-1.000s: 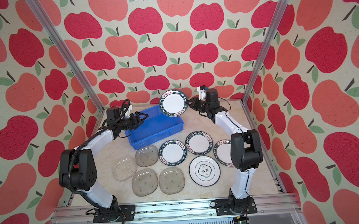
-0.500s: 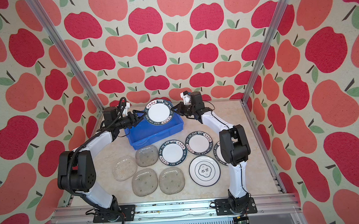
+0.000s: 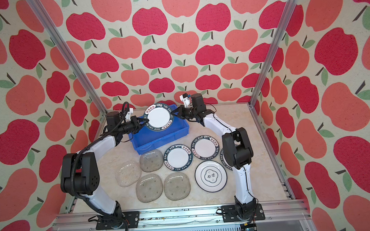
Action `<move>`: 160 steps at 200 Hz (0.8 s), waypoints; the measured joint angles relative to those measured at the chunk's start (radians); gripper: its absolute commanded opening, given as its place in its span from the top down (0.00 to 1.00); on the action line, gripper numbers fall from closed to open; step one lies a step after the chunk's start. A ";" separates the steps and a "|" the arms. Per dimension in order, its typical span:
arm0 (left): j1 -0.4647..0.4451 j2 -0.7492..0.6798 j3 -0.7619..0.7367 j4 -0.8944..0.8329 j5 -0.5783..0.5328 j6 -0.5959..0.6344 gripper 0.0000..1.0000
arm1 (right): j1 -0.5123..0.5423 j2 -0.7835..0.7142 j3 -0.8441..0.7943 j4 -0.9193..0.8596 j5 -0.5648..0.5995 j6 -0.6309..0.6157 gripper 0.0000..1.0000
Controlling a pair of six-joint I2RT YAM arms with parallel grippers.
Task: Place the plates into the plastic bin on the countertop
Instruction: 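Lift the green-rimmed plate and carry it over the blue bin with the right gripper, then lower the plate flat into the blue bin with the right gripper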
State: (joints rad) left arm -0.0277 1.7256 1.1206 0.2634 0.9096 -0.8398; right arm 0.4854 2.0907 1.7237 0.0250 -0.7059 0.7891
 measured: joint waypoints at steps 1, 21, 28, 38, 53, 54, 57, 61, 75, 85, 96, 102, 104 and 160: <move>0.000 0.000 -0.001 0.001 0.000 0.000 1.00 | 0.000 0.000 0.000 0.000 0.000 0.001 0.81; 0.003 0.001 -0.012 0.016 0.010 -0.009 1.00 | 0.001 0.021 0.021 0.003 -0.018 0.019 0.73; 0.004 0.001 -0.017 0.026 0.016 -0.013 1.00 | 0.001 0.029 0.032 0.003 -0.025 0.022 0.73; 0.005 0.001 -0.023 0.040 0.024 -0.027 1.00 | 0.003 0.040 0.053 0.002 -0.034 0.025 0.77; 0.011 0.003 -0.025 0.059 0.034 -0.039 1.00 | 0.008 0.053 0.078 0.002 -0.044 0.034 0.93; 0.011 0.003 -0.025 0.060 0.034 -0.040 1.00 | 0.008 0.054 0.079 0.002 -0.045 0.032 0.93; 0.013 0.003 -0.026 0.064 0.035 -0.043 1.00 | 0.010 0.057 0.084 0.003 -0.046 0.031 0.96; 0.016 0.003 -0.027 0.067 0.040 -0.052 1.00 | 0.011 0.060 0.090 0.002 -0.046 0.022 1.00; 0.026 0.002 -0.028 0.079 0.042 -0.057 1.00 | 0.017 0.080 0.108 -0.008 -0.034 0.009 1.00; 0.033 0.001 -0.031 0.069 0.039 -0.056 0.97 | 0.021 0.100 0.131 -0.015 -0.039 0.005 1.00; 0.041 -0.002 -0.038 0.055 0.032 -0.043 0.02 | 0.027 0.118 0.155 -0.033 -0.040 0.001 1.00; 0.046 -0.005 -0.040 0.049 0.032 -0.039 0.01 | 0.030 0.125 0.167 -0.051 -0.036 0.001 1.00; 0.048 -0.009 -0.041 0.043 0.030 -0.035 0.01 | 0.031 0.129 0.172 -0.061 -0.038 0.002 1.00; 0.137 -0.295 -0.103 -0.225 -0.206 0.133 0.01 | 0.046 0.262 0.419 -0.261 -0.029 -0.027 1.00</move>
State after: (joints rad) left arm 0.1089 1.4307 1.0172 0.0380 0.7033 -0.7071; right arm 0.5312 2.3531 2.1426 -0.2363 -0.7345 0.7624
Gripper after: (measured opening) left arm 0.989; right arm 0.081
